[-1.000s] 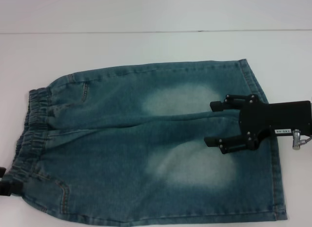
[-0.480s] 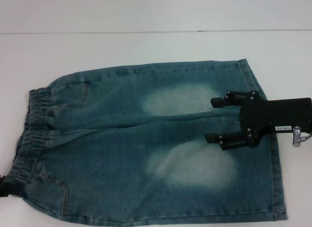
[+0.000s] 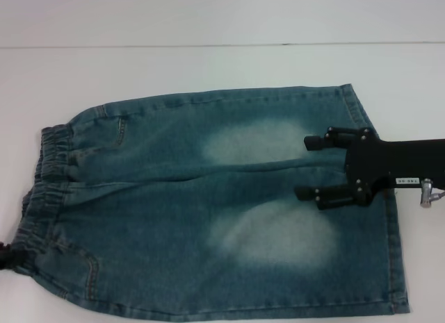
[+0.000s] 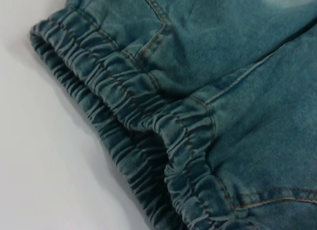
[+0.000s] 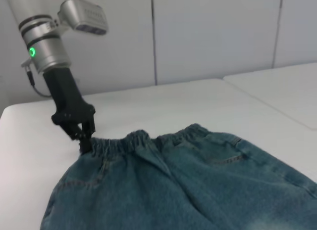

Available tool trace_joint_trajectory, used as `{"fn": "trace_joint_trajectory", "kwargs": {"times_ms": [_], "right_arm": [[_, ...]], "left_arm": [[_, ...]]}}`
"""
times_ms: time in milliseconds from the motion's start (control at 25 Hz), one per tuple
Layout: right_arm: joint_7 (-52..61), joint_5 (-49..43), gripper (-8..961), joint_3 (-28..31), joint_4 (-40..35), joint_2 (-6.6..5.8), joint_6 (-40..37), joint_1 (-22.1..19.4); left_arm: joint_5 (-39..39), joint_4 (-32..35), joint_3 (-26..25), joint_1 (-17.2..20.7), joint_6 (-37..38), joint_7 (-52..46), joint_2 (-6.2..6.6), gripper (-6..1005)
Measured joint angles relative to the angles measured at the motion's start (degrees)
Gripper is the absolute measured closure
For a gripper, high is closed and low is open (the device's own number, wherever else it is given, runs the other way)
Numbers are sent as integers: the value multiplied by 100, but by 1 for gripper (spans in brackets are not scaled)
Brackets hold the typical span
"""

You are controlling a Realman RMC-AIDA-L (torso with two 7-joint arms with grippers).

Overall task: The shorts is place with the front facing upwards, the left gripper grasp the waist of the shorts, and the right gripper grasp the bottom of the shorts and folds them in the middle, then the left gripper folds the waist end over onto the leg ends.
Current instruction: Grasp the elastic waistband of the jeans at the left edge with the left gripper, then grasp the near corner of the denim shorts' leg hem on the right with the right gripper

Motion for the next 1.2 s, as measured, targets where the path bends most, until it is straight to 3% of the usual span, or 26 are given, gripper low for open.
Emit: {"fn": "trace_joint_trajectory", "kwargs": {"times_ms": [360, 600, 800, 1200], "right_arm": [[1365, 73, 25, 130, -718, 11, -117, -362], [2916, -128, 28, 73, -1412, -19, -726, -533], [4130, -712, 31, 45, -1951, -3, -1280, -509], [5697, -1951, 36, 133, -2516, -16, -1401, -537]], "left_arm": [[-29, 2, -17, -10, -35, -6, -40, 918], [-39, 8, -5, -1, -129, 45, -84, 917], [-43, 39, 0, 0, -151, 103, -110, 917], [-45, 62, -30, 10, -151, 114, -75, 916]]}}
